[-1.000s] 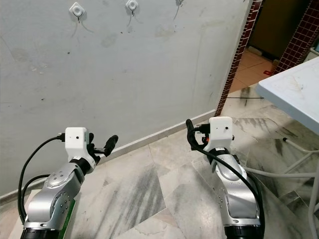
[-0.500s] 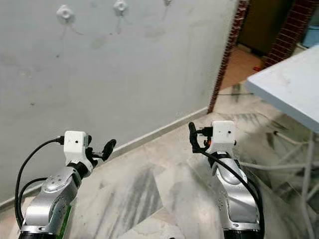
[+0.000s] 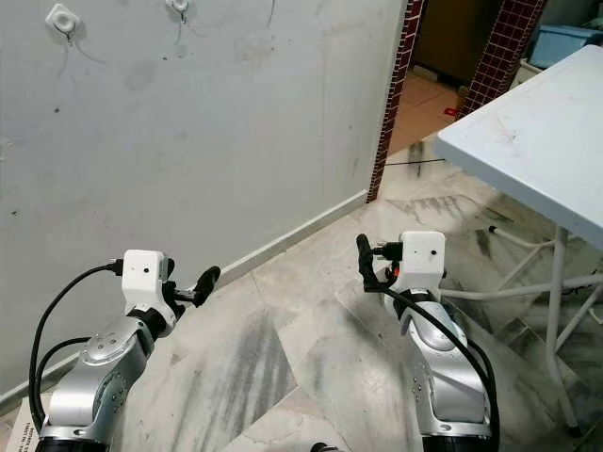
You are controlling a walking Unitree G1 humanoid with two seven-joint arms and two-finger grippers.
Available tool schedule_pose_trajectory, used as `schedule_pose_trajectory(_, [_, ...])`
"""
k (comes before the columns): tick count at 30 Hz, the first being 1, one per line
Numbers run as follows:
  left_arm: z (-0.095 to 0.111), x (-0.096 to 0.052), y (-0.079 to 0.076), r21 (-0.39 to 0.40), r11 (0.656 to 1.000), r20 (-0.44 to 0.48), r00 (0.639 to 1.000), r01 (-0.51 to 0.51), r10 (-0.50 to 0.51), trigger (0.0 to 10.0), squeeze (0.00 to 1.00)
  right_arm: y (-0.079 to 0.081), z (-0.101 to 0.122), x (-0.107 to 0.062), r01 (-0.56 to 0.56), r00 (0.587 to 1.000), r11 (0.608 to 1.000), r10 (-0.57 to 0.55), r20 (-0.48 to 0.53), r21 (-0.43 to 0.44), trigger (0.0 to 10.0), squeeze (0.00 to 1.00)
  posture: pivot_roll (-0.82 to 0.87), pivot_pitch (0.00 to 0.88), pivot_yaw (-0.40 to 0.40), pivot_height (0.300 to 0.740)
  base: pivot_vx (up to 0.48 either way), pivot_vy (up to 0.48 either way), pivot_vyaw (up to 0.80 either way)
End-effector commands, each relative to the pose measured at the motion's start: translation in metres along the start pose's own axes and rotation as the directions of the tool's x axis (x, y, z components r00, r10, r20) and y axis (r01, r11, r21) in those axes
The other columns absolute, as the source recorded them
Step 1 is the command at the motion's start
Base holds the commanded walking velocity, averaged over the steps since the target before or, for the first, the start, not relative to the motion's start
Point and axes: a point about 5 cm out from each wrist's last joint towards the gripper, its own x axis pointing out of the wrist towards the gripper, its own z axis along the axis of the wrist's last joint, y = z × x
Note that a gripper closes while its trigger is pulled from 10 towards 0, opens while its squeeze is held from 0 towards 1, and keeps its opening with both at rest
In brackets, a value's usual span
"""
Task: Hang keys on a hook
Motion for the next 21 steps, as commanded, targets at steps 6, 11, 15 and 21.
schedule_pose_trajectory(6, [0.0023,0.0020,0.0085,-0.001,1.000,-0.009,1.000,-0.021,0.021,10.0,0.00,0.0008,0.0020,0.0028,-0.001,1.000,1.000,0.001,-0.001,0.003,10.0,0.00,-0.04,0.057,0.044,0.740,0.000,0.000,-0.76])
schedule_pose_trajectory(11, [0.0024,0.0025,0.0073,0.000,1.000,-0.007,1.000,-0.012,0.012,10.0,0.00,0.0012,0.0024,0.0028,-0.003,1.000,1.000,0.003,0.001,-0.001,10.0,0.00,-0.04,0.055,0.043,0.740,0.000,0.000,-0.76])
schedule_pose_trajectory(15, [0.0011,0.0018,0.0037,-0.001,1.000,-0.010,1.000,0.001,-0.001,10.0,0.00,0.0030,0.0025,0.0029,-0.010,1.000,1.000,0.010,0.002,-0.005,10.0,0.00,-0.04,0.055,0.043,0.740,0.000,0.000,-0.76])
schedule_pose_trajectory(21, [-0.0004,0.0011,0.0020,-0.007,1.000,-0.012,1.000,0.007,-0.007,10.0,0.00,0.0057,0.0031,0.0030,-0.019,1.000,1.000,0.019,0.005,-0.013,10.0,0.00,-0.04,0.055,0.043,0.740,0.000,0.000,-0.76])
